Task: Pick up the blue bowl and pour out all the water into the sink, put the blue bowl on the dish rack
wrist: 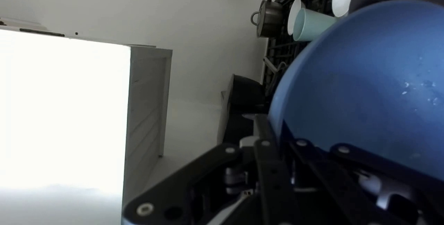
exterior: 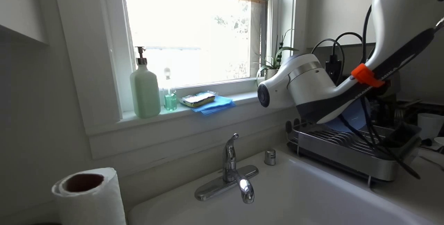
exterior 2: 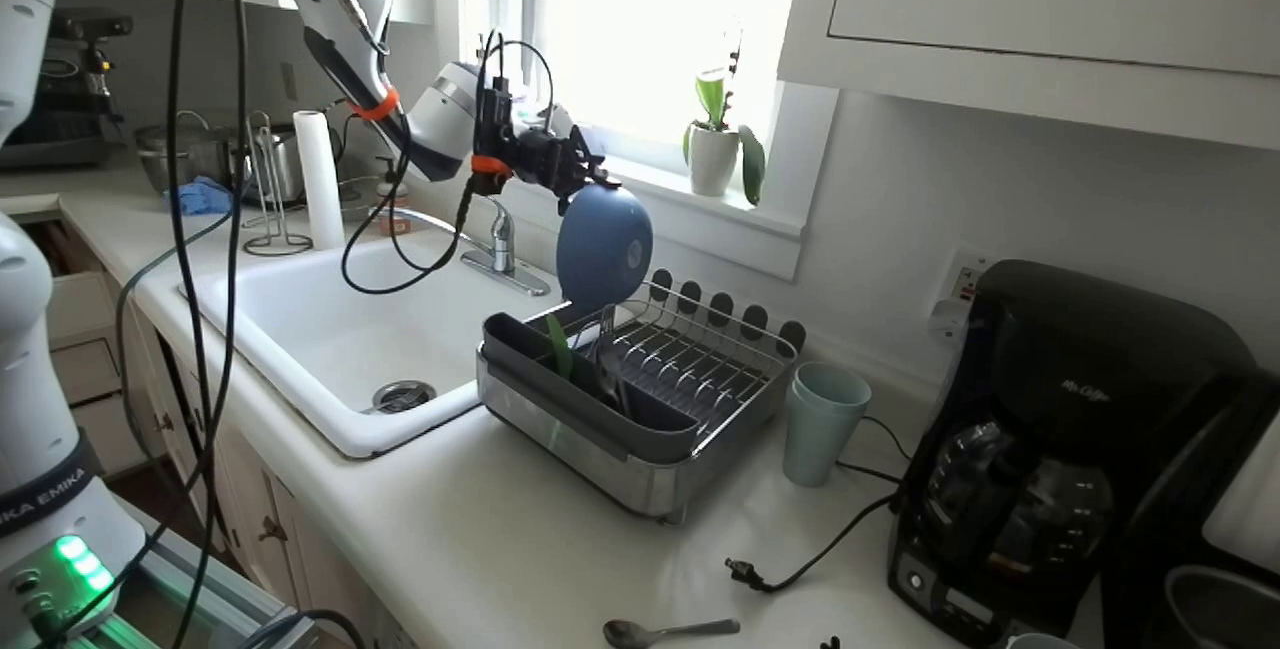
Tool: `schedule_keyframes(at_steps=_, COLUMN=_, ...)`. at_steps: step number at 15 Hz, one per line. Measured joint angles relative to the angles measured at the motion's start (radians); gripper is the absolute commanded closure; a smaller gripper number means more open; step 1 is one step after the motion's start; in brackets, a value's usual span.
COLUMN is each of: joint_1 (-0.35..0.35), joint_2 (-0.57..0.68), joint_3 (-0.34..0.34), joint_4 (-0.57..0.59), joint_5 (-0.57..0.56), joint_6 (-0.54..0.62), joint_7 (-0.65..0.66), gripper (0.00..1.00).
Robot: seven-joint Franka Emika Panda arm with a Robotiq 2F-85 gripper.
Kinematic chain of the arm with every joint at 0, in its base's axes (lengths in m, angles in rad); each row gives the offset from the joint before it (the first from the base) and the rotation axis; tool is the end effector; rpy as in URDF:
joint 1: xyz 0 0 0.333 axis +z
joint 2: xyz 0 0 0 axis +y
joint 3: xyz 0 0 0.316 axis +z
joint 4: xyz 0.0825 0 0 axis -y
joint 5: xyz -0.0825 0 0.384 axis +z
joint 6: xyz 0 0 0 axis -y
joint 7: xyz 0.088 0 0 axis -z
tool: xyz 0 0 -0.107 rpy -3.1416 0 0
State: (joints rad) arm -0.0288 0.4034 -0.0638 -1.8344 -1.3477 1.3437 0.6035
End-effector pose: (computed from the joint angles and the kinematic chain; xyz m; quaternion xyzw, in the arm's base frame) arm 0.5714 -0.1709 0.3623 0.7005 -0.1122 -0.1704 0.6839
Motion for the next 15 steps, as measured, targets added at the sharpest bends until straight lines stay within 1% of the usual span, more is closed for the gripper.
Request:
schedule_keyframes(at_steps=7, joint_1=-0.036, joint_2=0.152, joint_3=-0.010, joint_4=0.131, joint_5=-0.015, joint_6=0.047, joint_7=0.016, gripper=0.99)
schedule_keyframes(at_steps=15, joint_1=-0.036, joint_2=0.289, joint_3=-0.020, joint_4=0.275, joint_5=-0.034, joint_6=0.058, joint_7=0.037, gripper=0.99)
